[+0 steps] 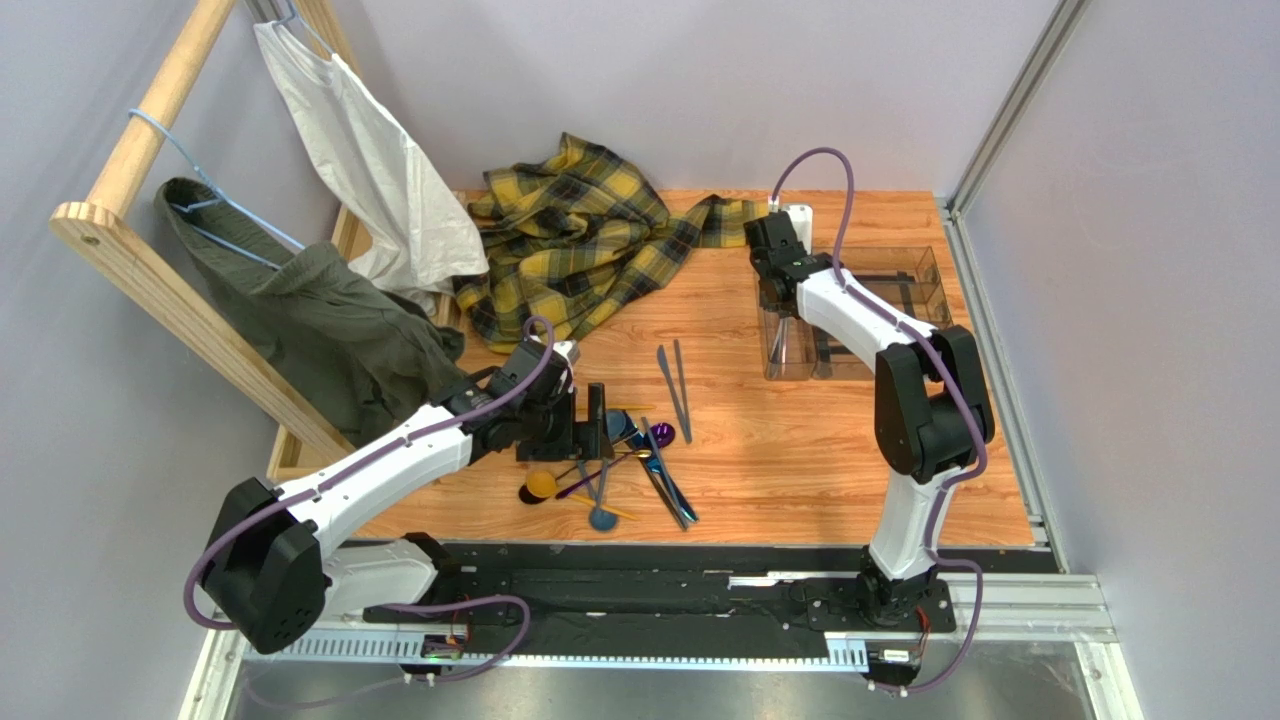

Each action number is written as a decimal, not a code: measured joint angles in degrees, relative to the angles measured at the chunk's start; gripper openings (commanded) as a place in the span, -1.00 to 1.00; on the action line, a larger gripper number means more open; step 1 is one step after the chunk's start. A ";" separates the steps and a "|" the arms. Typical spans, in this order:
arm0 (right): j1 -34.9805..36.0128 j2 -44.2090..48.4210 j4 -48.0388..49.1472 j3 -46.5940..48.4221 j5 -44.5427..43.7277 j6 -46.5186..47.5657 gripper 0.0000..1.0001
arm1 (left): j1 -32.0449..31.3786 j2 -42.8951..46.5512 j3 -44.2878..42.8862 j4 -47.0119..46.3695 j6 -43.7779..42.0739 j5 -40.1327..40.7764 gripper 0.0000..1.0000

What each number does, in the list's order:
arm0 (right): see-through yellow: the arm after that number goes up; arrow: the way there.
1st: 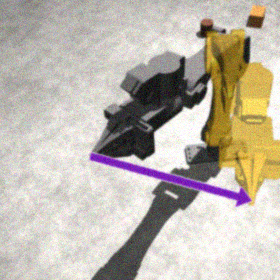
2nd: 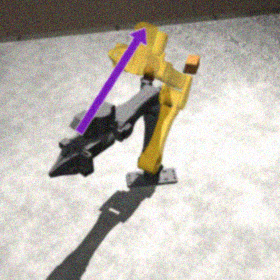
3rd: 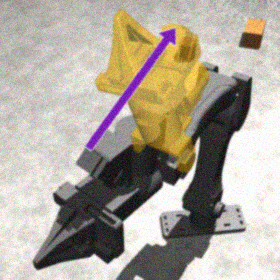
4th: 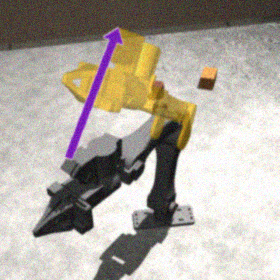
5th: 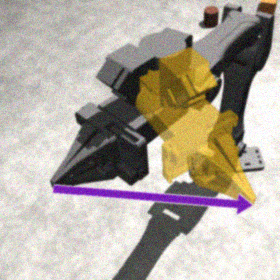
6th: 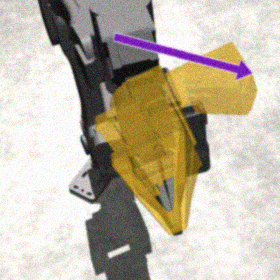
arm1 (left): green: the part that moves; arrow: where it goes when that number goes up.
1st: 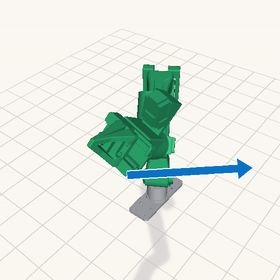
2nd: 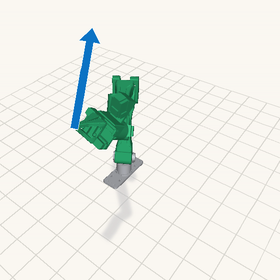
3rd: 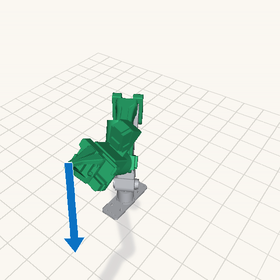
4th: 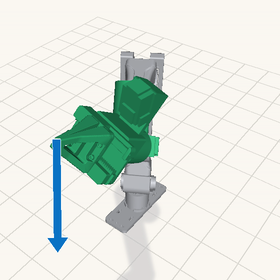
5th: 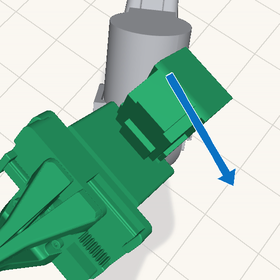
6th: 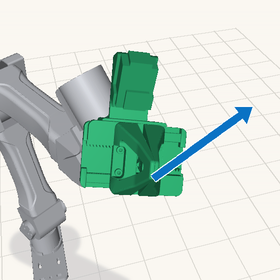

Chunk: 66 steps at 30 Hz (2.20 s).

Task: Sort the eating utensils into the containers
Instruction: Place the fork in the storage box, then pick up the spoon from the center of the board.

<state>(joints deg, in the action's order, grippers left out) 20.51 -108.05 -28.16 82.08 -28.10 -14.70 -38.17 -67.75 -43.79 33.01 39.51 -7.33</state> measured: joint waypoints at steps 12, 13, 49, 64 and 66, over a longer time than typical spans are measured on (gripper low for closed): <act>-0.02 0.72 -1.51 0.00 -0.35 -0.26 -0.10 | 0.00 0.09 0.00 0.72 0.02 0.37 0.93; -0.02 1.20 -1.70 -0.02 -0.31 -0.28 -0.10 | 0.00 0.17 0.00 0.83 0.02 0.37 0.93; 0.48 75.41 -17.09 -38.32 31.47 -12.15 0.00 | 0.00 14.21 6.08 -0.28 -2.49 -3.13 0.95; 0.63 71.78 -15.58 -41.70 36.74 -14.47 -0.03 | 0.00 1.03 -1.84 -0.94 -6.91 0.37 0.63; 0.70 71.84 -15.34 -42.25 37.42 -14.91 -0.03 | 0.00 -0.92 -1.92 -1.77 -7.32 0.02 0.62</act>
<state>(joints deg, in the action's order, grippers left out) 21.21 -36.21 -43.51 39.83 9.32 -29.61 -38.17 -68.66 -45.71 31.24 32.18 -7.31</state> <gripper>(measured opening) 0.487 0.826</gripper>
